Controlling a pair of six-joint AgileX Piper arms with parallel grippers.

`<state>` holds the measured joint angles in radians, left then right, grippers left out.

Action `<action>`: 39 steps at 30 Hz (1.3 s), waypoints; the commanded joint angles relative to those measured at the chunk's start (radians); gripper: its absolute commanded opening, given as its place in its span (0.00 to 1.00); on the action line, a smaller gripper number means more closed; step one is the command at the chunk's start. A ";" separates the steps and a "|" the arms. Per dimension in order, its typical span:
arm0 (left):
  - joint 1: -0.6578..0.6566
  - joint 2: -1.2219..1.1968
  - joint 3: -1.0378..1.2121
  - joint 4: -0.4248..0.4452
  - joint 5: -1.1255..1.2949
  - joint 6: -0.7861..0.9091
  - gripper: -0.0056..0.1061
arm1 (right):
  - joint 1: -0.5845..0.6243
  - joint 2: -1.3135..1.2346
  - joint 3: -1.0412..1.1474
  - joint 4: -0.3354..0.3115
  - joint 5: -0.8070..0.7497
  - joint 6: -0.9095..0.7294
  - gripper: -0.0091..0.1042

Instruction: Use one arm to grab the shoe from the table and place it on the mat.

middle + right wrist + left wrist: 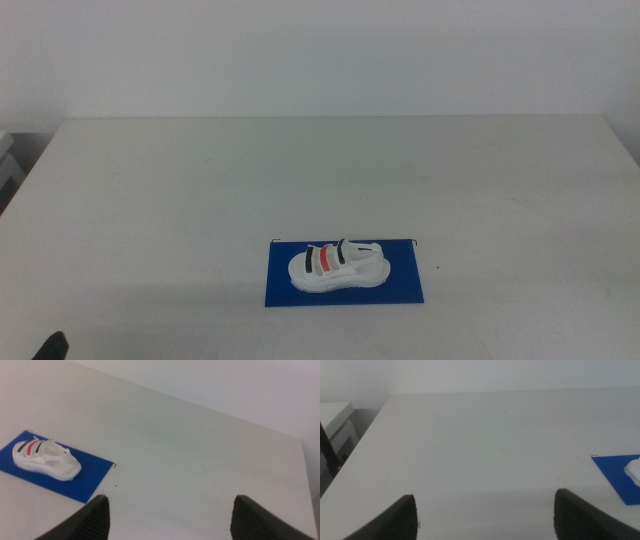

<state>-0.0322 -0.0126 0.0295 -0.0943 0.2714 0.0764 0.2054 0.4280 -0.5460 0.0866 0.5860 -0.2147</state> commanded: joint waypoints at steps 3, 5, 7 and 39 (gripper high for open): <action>-0.005 -0.014 0.007 -0.008 -0.080 -0.005 0.89 | -0.008 -0.168 0.156 0.002 -0.220 0.025 0.63; -0.005 -0.014 0.007 -0.008 -0.080 -0.005 0.89 | -0.008 -0.237 0.225 0.002 -0.256 0.024 0.63; -0.005 -0.014 0.007 -0.008 -0.080 -0.005 0.89 | -0.008 -0.291 0.273 0.001 -0.272 0.024 0.63; -0.005 -0.011 0.007 -0.008 -0.080 -0.005 0.89 | -0.008 -0.465 0.580 -0.069 -0.456 0.024 0.63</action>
<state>-0.0322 -0.0126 0.0295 -0.0943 0.2712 0.0764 0.2041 -0.0109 0.0283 0.0293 0.2146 -0.1861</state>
